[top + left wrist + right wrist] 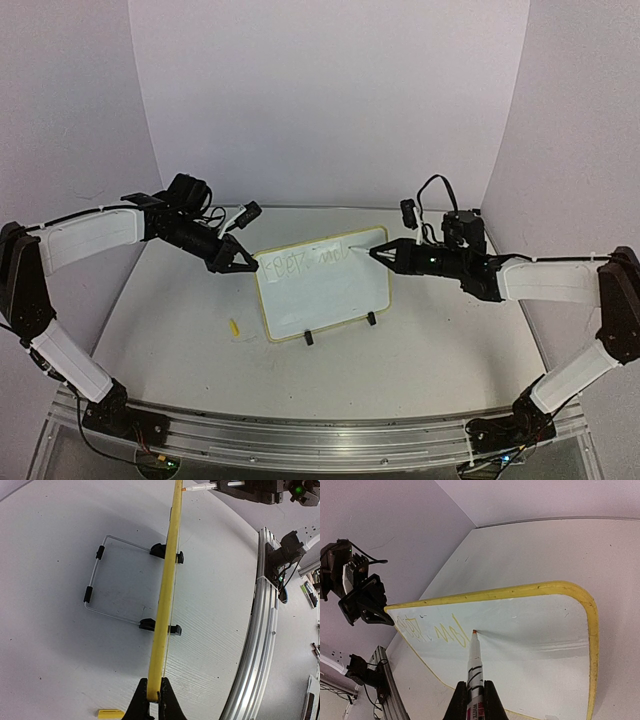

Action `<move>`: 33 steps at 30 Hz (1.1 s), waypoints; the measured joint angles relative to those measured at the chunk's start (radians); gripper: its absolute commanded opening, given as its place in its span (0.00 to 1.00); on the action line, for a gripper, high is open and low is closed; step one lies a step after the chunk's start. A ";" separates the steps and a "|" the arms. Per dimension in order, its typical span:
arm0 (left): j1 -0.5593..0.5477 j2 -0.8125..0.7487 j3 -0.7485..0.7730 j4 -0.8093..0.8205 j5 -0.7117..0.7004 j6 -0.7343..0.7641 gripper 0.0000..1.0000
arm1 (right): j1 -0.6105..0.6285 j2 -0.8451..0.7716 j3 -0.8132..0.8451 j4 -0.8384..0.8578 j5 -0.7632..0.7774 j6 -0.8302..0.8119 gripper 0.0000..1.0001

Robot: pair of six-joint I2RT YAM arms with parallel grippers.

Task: Write a sentence on the whiteboard
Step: Write on the whiteboard with the whiteboard marker without the cap.

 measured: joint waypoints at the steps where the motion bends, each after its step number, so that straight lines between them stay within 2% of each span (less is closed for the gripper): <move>1: 0.000 0.000 0.000 0.000 0.000 0.000 0.00 | 0.000 0.000 0.000 -0.001 0.000 0.000 0.00; 20: -0.001 0.000 0.000 -0.001 0.000 0.001 0.00 | -0.028 -0.108 -0.018 -0.020 -0.072 0.000 0.00; 33: -0.001 0.000 0.000 -0.001 -0.001 0.001 0.00 | -0.048 -0.071 -0.034 -0.029 -0.126 -0.011 0.00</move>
